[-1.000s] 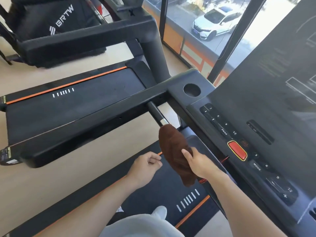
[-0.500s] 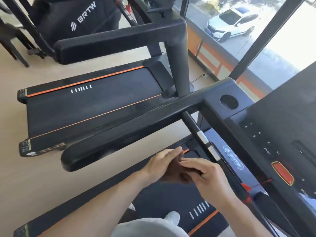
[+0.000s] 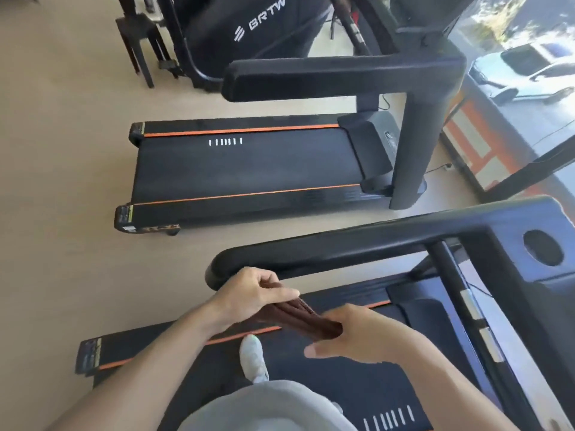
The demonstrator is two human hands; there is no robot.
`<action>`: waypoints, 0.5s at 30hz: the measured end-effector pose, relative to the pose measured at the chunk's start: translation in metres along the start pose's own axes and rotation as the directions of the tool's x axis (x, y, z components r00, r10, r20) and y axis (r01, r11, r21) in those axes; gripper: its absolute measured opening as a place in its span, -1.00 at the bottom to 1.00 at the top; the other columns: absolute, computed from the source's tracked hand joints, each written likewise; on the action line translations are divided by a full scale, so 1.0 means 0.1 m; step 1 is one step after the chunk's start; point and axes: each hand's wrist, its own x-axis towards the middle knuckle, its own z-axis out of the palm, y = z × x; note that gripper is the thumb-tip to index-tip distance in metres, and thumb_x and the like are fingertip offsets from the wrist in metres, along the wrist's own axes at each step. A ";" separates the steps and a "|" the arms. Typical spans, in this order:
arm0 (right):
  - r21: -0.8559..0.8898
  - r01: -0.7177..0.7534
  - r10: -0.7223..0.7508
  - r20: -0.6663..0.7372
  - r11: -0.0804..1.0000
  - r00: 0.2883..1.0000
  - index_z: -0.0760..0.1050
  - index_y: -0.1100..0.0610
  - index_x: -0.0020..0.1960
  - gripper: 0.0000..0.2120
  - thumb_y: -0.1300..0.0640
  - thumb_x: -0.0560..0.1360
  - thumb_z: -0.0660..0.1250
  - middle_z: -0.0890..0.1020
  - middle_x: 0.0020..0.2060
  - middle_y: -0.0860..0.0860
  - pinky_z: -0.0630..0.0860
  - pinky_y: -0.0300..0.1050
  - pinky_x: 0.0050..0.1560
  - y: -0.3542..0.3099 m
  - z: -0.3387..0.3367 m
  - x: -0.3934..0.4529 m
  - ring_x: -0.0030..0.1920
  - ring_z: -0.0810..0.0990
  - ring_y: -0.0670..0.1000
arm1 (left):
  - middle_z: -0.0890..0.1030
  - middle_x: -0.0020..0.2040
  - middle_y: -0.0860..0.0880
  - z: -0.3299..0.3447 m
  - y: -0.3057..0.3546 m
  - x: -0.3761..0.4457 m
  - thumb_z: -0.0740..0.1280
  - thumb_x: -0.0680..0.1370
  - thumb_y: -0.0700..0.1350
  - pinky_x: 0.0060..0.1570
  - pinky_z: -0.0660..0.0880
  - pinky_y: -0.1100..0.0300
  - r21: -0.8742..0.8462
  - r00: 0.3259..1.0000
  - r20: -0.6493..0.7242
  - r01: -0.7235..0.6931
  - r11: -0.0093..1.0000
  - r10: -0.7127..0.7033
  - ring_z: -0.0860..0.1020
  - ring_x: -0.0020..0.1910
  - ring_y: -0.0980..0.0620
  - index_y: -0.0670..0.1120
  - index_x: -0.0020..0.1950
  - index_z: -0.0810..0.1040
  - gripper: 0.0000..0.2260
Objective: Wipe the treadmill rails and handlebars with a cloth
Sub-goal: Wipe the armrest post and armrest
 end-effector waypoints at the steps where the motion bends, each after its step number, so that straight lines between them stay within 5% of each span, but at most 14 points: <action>1: 0.005 0.005 -0.005 0.034 1.000 0.999 0.58 -0.07 -0.08 -0.56 -0.43 0.36 0.44 0.63 -0.31 -0.11 0.45 -0.11 -0.23 -0.07 -0.02 0.04 -0.30 0.59 -0.02 | 0.55 -0.39 0.04 -0.08 0.00 -0.04 0.57 0.42 0.08 -0.28 0.40 0.21 -0.004 1.000 0.029 0.007 1.000 -0.007 0.48 -0.37 0.09 0.01 -0.39 0.54 -0.69; 5: 0.001 0.073 -0.072 -0.085 0.997 0.994 0.52 -0.13 -0.12 -0.69 -0.33 0.44 0.45 0.67 -0.25 -0.17 0.51 -0.24 -0.23 -0.32 -0.27 0.06 -0.27 0.62 -0.16 | 0.60 -0.32 0.00 -0.43 0.00 -0.26 0.63 0.38 -0.08 -0.32 0.48 0.21 -0.074 0.999 0.038 -0.003 0.997 0.005 0.56 -0.33 0.07 -0.01 -0.28 0.54 -0.74; 9: -0.030 0.143 -0.145 -0.332 0.989 0.932 0.41 -0.05 -0.16 -0.60 -0.26 0.38 0.55 0.60 -0.32 -0.16 0.42 -0.18 -0.29 -0.61 -0.50 0.02 -0.30 0.52 -0.15 | 0.64 -0.27 -0.03 -0.66 0.00 -0.44 0.65 0.35 -0.06 -0.23 0.49 0.15 -0.071 0.983 -0.182 -0.045 0.996 0.031 0.58 -0.29 0.07 -0.04 -0.19 0.58 -0.74; 11: -0.152 0.204 -0.254 -0.518 0.967 0.817 0.47 -0.13 0.02 -0.65 -0.23 0.41 0.54 0.63 -0.08 -0.19 0.46 -0.15 -0.07 -0.78 -0.57 0.07 -0.01 0.55 -0.09 | 0.66 -0.16 0.05 -0.72 0.03 -0.41 0.64 0.35 0.01 -0.14 0.47 0.27 0.039 0.881 -0.464 -0.085 0.996 0.094 0.59 -0.20 0.15 0.04 -0.04 0.61 -0.71; 13: -0.376 0.157 -0.373 -0.620 0.913 0.690 0.34 -0.19 0.45 -0.33 -0.25 0.43 0.51 0.44 0.42 -0.08 0.33 -0.02 0.40 -0.90 -0.60 0.21 0.44 0.32 0.04 | 0.61 0.11 0.10 -0.79 0.04 -0.32 0.59 0.40 0.04 0.04 0.41 0.37 0.055 0.669 -0.738 -0.071 0.996 0.088 0.57 0.07 0.19 0.11 0.26 0.53 -0.53; 15: -0.513 0.078 -0.393 -0.541 0.855 0.743 0.01 -0.14 0.66 -0.04 -0.33 0.45 0.45 0.03 0.66 0.02 -0.03 0.15 0.62 -0.94 -0.57 0.45 0.65 -0.07 0.14 | 0.48 0.37 0.04 -0.85 -0.04 -0.22 0.53 0.46 0.08 0.26 0.38 0.22 -0.100 0.583 -0.810 -0.033 0.994 -0.062 0.49 0.31 0.07 0.07 0.49 0.34 -0.35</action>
